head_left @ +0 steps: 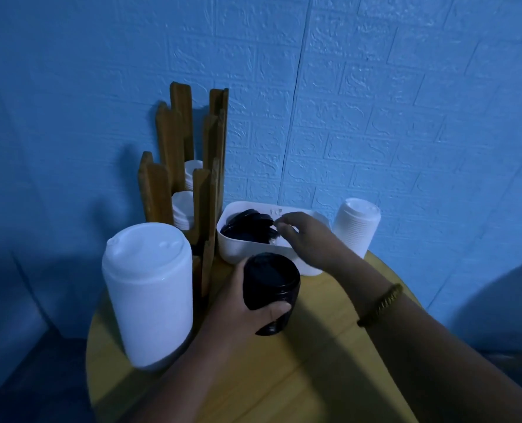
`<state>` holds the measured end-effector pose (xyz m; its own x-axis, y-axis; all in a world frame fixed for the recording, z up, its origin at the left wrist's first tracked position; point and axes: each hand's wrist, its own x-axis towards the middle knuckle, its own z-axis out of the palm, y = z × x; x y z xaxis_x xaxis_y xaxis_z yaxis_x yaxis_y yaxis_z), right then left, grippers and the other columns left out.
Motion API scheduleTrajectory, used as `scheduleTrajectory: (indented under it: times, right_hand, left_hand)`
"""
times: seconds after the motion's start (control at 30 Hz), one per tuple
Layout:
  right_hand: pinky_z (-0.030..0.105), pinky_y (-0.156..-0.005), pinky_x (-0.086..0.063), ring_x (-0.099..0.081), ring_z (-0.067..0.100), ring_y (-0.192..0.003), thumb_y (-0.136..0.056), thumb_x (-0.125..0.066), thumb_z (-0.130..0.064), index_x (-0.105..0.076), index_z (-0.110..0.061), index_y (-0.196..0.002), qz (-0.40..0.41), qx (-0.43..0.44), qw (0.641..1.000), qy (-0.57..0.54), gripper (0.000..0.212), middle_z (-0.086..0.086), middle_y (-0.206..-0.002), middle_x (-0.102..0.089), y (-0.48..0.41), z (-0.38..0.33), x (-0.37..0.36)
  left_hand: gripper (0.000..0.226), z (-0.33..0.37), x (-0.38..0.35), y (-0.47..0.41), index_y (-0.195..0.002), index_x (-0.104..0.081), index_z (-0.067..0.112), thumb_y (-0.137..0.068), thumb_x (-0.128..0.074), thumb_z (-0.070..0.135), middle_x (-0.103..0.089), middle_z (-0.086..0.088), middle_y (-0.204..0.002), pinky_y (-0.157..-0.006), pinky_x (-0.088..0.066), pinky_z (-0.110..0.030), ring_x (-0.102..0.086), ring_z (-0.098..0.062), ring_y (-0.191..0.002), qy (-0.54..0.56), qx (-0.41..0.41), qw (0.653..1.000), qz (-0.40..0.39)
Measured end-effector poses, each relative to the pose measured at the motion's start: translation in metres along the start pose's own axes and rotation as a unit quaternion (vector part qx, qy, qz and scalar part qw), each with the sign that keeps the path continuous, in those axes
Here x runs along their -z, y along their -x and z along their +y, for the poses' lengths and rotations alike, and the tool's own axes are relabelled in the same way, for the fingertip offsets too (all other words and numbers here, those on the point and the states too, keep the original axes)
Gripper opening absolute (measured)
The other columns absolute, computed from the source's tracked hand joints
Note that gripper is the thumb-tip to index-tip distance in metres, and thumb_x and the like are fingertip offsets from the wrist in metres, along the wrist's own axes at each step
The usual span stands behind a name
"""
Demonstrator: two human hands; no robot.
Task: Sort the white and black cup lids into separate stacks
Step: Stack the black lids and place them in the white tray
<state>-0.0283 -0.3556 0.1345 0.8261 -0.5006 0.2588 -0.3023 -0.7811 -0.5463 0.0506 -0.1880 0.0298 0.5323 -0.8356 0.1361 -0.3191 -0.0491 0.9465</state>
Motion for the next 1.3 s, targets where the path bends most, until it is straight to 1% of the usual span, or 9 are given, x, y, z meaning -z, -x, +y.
scheduleTrajectory:
  times: [0.23,0.37,0.47,0.67,0.8,0.9,1.03,1.17,1.3]
  right_hand:
    - [0.035,-0.101,-0.042,-0.056,0.031,-0.119,-0.097,-0.043,-0.001,-0.069,-0.006,-0.120,-0.176,-0.038,0.974,0.136,0.035,0.012,-0.129,-0.062,-0.073,0.033,-0.021]
    - [0.035,-0.093,-0.049,-0.064,0.026,-0.103,-0.092,-0.055,0.000,-0.075,-0.011,-0.112,-0.121,-0.023,0.988,0.092,0.030,0.010,-0.113,-0.070,-0.066,0.039,-0.017]
    - [0.022,-0.071,-0.051,-0.067,0.019,-0.082,-0.087,-0.065,0.005,-0.073,-0.006,-0.099,-0.043,-0.038,0.993,-0.105,0.018,0.008,-0.091,-0.072,-0.047,0.039,0.000]
    - [0.032,-0.078,-0.057,-0.063,0.020,-0.080,-0.096,-0.054,0.004,-0.057,-0.012,-0.104,0.067,-0.114,0.820,-0.556,0.017,0.008,-0.087,-0.064,0.030,0.043,0.039]
    - [0.034,-0.071,-0.060,-0.065,0.026,-0.077,-0.096,-0.051,0.006,-0.053,-0.010,-0.115,0.076,-0.216,0.750,-0.620,0.024,0.018,-0.096,-0.065,0.094,0.066,0.032]
    - [0.039,-0.072,-0.061,-0.067,0.028,-0.076,-0.097,-0.050,0.004,-0.053,-0.007,-0.117,0.049,-0.309,0.783,-0.538,0.023,0.018,-0.096,-0.064,0.125,0.075,0.015]
    - [0.028,-0.066,-0.056,-0.066,0.017,-0.089,-0.100,-0.052,-0.015,-0.057,-0.019,-0.123,0.001,-0.329,0.941,-0.079,0.024,0.002,-0.110,-0.066,0.136,0.074,0.011]
    - [0.027,-0.083,-0.049,-0.055,0.016,-0.110,-0.098,-0.057,-0.037,-0.051,-0.022,-0.136,0.045,-0.209,0.973,0.084,0.042,0.001,-0.134,-0.054,0.127,0.059,0.005]
    - [0.037,-0.096,-0.050,-0.049,0.018,-0.115,-0.085,-0.063,-0.062,-0.044,-0.024,-0.140,-0.083,-0.185,0.967,0.153,0.069,0.000,-0.131,-0.051,0.115,0.051,-0.016]
  left_hand:
    - [0.098,-0.006,0.000,-0.005,-0.146,-0.029,0.058,-0.066,-0.086,0.058,-0.048,0.031,-0.141,-0.112,-0.040,-0.034,-0.043,0.001,-0.135,0.015,0.010,1.000,0.004]
    - [0.096,-0.007,0.001,-0.007,-0.143,-0.029,0.061,-0.066,-0.085,0.059,-0.048,0.032,-0.140,-0.114,-0.041,-0.037,-0.043,0.001,-0.135,0.014,0.008,1.000,0.005]
    - [0.096,-0.007,0.001,-0.006,-0.144,-0.031,0.057,-0.064,-0.084,0.061,-0.049,0.029,-0.140,-0.114,-0.042,-0.041,-0.045,0.000,-0.135,0.012,-0.002,1.000,0.010]
    - [0.094,-0.003,0.003,-0.002,-0.143,-0.039,0.052,-0.061,-0.084,0.062,-0.056,0.025,-0.137,-0.113,-0.045,-0.044,-0.051,-0.001,-0.131,0.028,-0.014,0.999,0.023]
    - [0.091,0.000,0.003,0.002,-0.140,-0.043,0.051,-0.060,-0.085,0.062,-0.058,0.026,-0.135,-0.111,-0.045,-0.040,-0.053,0.002,-0.127,0.030,-0.024,0.999,0.031]
    - [0.089,0.003,0.003,0.005,-0.138,-0.043,0.053,-0.059,-0.083,0.062,-0.058,0.028,-0.132,-0.105,-0.047,-0.033,-0.054,0.006,-0.123,0.032,-0.023,0.999,0.033]
    - [0.093,0.004,0.002,0.008,-0.140,-0.043,0.049,-0.057,-0.082,0.064,-0.057,0.026,-0.133,-0.099,-0.046,-0.026,-0.053,0.008,-0.122,0.027,-0.030,0.998,0.041]
    - [0.093,0.001,0.002,0.006,-0.140,-0.042,0.051,-0.058,-0.083,0.064,-0.058,0.024,-0.135,-0.103,-0.048,-0.032,-0.054,0.001,-0.126,0.026,-0.024,0.999,0.039]
    - [0.093,-0.001,0.003,0.006,-0.140,-0.042,0.051,-0.058,-0.084,0.063,-0.057,0.024,-0.135,-0.105,-0.048,-0.035,-0.054,-0.002,-0.127,0.026,-0.024,0.999,0.038]
